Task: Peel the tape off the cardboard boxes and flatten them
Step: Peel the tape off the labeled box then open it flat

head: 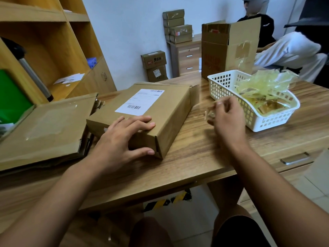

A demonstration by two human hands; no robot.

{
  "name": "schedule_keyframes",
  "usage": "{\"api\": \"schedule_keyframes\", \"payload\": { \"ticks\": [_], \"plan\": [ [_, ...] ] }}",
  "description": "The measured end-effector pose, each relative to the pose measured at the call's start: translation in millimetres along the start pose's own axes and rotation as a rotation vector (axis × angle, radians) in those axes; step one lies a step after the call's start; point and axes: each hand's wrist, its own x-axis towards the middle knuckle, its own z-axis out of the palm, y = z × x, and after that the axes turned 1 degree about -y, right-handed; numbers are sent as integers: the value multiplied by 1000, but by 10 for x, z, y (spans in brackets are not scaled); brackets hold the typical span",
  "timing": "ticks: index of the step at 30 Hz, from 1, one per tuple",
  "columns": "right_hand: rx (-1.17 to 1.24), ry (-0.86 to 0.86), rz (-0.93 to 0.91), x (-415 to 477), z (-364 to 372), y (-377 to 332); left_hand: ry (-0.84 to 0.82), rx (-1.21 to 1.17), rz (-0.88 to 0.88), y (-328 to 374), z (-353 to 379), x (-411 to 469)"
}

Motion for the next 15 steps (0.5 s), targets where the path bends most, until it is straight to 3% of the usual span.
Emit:
{"api": "schedule_keyframes", "payload": {
  "ticks": [2,8,15],
  "plan": [
    [2,31,-11,80,-53,-43,5,-8,-15,-27,-22,-16],
    [-107,-227,-208,-105,-38,-103,8,-42,-25,35,4,-11],
    [-211,-266,-415,-129,-336,-396,33,-97,-39,53,0,-17]
  ]
}}
